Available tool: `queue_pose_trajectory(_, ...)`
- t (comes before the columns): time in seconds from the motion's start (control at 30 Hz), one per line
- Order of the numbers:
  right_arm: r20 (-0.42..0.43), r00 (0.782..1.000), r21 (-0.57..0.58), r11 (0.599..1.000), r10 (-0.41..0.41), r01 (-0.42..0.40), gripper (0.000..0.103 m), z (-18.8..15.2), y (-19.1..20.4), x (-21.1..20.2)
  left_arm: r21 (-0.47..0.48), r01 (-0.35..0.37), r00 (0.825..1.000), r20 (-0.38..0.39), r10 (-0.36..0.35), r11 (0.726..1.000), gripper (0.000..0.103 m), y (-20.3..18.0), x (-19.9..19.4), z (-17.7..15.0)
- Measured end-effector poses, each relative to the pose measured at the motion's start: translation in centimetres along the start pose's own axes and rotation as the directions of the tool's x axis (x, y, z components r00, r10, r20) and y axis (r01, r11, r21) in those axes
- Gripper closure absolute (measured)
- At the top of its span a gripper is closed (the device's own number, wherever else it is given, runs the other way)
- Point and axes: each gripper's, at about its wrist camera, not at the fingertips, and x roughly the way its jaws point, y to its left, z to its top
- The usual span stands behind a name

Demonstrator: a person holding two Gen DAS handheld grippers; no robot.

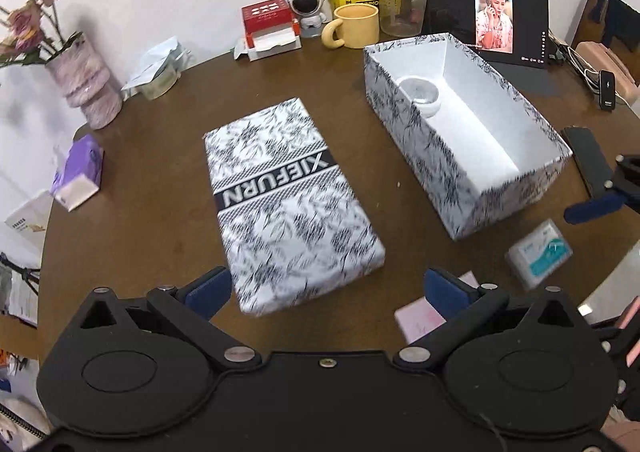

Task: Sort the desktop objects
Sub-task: 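Withdraw the left tool while moving the right tool toward the pink palette box, then close the right gripper on the pink heart palette box and lift it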

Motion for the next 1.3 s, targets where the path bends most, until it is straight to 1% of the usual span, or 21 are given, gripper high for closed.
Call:
queue_pose_trajectory(0.23,-0.025,0.998,-0.062,0.997,0.050,-0.051,0.000,-0.5,2.7,2.5,0.009,-0.001,1.000,-0.013,0.001,1.000,0.000,1.4,-1.1,-3.6)
queue_pose_trajectory(0.33,-0.036,0.998,-0.116,0.992,0.049,-0.053,0.000,-0.7,3.9,3.5,0.004,-0.002,1.000,-0.013,0.002,1.000,0.000,1.9,-1.4,-5.0)
queue_pose_trajectory(0.47,-0.060,0.997,-0.164,0.984,0.055,-0.064,0.000,-1.0,4.9,4.8,-0.019,0.016,1.000,-0.016,-0.017,1.000,0.000,2.4,-1.7,-6.7)
queue_pose_trajectory(0.7,-0.118,0.992,-0.278,0.958,0.033,-0.065,0.000,-1.0,5.7,7.0,-0.040,0.032,0.999,-0.038,-0.034,0.999,0.000,2.3,-1.9,-9.0)
queue_pose_trajectory(0.9,-0.159,0.987,-0.381,0.920,0.029,-0.089,0.000,-0.6,5.5,8.7,-0.094,0.019,0.999,-0.047,-0.024,0.995,0.000,2.4,-2.1,-9.9)
queue_pose_trajectory(1.07,-0.184,0.983,-0.460,0.881,0.026,-0.110,0.000,0.0,4.6,10.0,-0.133,0.010,0.997,-0.077,-0.020,0.991,0.000,2.2,-1.6,-10.2)
queue_pose_trajectory(1.17,-0.195,0.981,-0.510,0.852,0.016,-0.115,0.000,0.1,4.2,10.8,-0.136,0.013,0.995,-0.095,-0.026,0.991,0.000,1.8,-1.0,-10.1)
queue_pose_trajectory(1.3,-0.223,0.975,-0.592,0.796,-0.007,-0.130,0.001,0.2,4.2,12.1,-0.135,0.012,0.995,-0.101,-0.026,0.991,0.000,0.9,-0.2,-9.7)
